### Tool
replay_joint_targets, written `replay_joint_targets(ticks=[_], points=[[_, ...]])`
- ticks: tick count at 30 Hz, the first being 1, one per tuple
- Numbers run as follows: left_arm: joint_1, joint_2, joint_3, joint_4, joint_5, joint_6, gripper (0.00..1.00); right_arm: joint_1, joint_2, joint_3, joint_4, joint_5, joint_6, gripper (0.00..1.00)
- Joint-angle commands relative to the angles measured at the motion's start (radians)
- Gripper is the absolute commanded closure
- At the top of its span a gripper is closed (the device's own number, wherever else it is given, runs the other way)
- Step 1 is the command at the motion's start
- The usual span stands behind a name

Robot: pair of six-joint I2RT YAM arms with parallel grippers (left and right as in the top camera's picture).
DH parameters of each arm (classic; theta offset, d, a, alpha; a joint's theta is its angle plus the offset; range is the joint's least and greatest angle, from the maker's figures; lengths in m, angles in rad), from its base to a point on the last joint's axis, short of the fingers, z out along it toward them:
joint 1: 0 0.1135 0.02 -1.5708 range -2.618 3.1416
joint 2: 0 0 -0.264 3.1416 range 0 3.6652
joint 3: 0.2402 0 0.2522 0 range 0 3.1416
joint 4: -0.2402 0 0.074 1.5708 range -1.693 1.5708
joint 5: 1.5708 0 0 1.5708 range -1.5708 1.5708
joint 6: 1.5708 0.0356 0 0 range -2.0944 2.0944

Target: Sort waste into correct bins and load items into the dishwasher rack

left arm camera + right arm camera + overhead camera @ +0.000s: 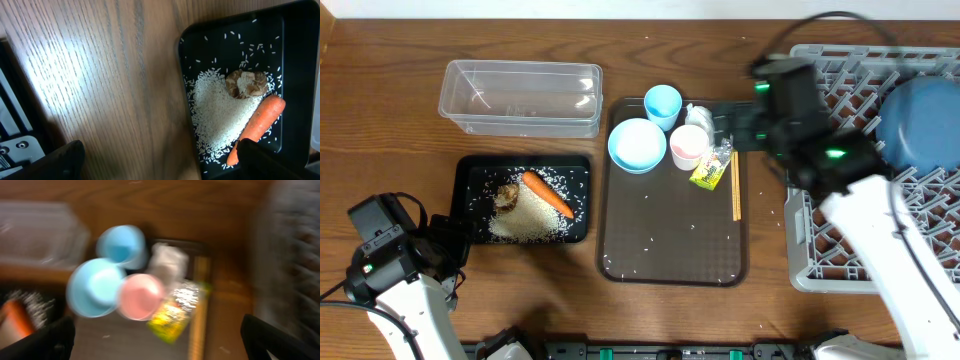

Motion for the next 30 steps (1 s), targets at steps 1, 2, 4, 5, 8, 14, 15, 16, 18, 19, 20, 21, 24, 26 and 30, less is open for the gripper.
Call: replay_joint_targets(ticks=[1,2,4,5,8,14,15,16,18,19,20,21,24,26,30], points=[[0.005,-0.001,-0.001,-0.002,-0.001,0.006,0.02,-0.13,-0.027,0.007,-0.058,0.093,0.04,0.01],[0.005,-0.001,-0.001,-0.002,-0.001,0.006,0.02,-0.161,-0.027,0.007,-0.075,0.095,0.04,0.01],[0.005,-0.001,-0.001,-0.002,-0.001,0.006,0.02,-0.257,-0.023,0.006,-0.126,0.095,0.04,0.01],[0.005,-0.001,-0.001,-0.002,-0.001,0.006,0.02,-0.285,-0.02,0.006,-0.14,0.095,0.04,0.01],[0.005,-0.001,-0.001,-0.002,-0.001,0.006,0.02,-0.386,-0.01,0.006,-0.194,0.092,0.04,0.01],[0.005,-0.001,-0.001,0.009,-0.001,-0.006,0.02,-0.486,-0.003,0.006,-0.208,0.076,0.04,0.01],[0.005,-0.001,-0.001,0.013,-0.001,-0.006,0.02,-0.492,-0.003,0.006,-0.208,0.076,0.04,0.01],[0.005,-0.001,-0.001,0.013,-0.001,-0.006,0.02,-0.494,-0.003,0.006,-0.208,0.076,0.04,0.01],[0.005,-0.001,-0.001,0.014,-0.001,-0.006,0.02,-0.493,-0.003,0.006,-0.208,0.076,0.04,0.01],[0.005,-0.001,-0.001,0.017,0.0,-0.015,0.02,-0.493,-0.003,0.006,-0.208,0.076,0.04,0.01],[0.005,-0.001,-0.001,0.016,0.013,-0.033,0.02,-0.493,-0.003,0.006,-0.208,0.076,0.04,0.01],[0.005,-0.001,-0.001,0.002,0.054,-0.031,0.02,-0.493,-0.003,0.006,-0.208,0.076,0.04,0.01],[0.004,-0.001,-0.001,-0.032,0.238,0.01,0.02,-0.493,-0.003,0.006,-0.208,0.076,0.04,0.01],[-0.006,-0.001,-0.003,-0.046,0.389,0.047,0.02,-0.493,-0.003,0.006,-0.208,0.076,0.04,0.01],[-0.069,-0.001,-0.003,-0.017,0.605,0.192,0.02,-0.493,-0.003,0.006,-0.209,0.076,0.04,0.01]])
